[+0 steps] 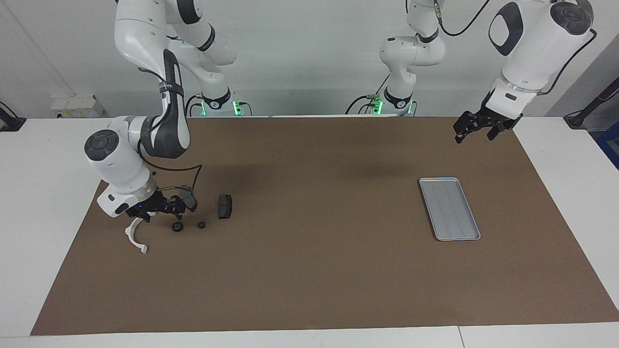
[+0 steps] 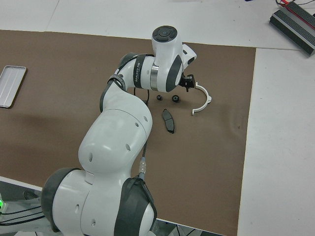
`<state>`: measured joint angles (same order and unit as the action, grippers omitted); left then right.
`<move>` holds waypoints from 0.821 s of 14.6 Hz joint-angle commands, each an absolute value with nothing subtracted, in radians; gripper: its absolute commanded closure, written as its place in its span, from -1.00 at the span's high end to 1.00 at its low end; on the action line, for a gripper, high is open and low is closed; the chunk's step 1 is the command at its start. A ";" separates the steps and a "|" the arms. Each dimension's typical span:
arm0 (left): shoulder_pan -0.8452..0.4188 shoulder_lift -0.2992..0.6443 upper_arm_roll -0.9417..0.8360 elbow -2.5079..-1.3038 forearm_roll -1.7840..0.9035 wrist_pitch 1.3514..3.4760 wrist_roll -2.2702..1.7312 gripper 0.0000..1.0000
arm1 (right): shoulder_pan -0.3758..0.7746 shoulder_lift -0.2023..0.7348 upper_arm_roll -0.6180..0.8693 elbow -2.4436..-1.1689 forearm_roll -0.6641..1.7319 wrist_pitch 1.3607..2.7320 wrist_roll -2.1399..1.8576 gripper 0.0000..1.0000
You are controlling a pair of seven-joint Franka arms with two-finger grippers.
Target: Pick bearing gear from pile to tray
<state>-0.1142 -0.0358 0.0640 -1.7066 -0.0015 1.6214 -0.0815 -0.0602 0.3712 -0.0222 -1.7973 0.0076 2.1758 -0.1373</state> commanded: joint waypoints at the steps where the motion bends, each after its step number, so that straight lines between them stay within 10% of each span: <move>1: -0.121 -0.046 0.075 -1.703 -0.009 1.618 -0.080 1.00 | -0.064 0.408 -0.018 -1.802 0.008 2.233 -0.152 0.98; 12: -0.104 -0.049 0.083 -1.713 -0.009 1.649 -0.081 1.00 | -0.044 0.443 -0.018 -1.827 0.012 2.267 -0.124 0.98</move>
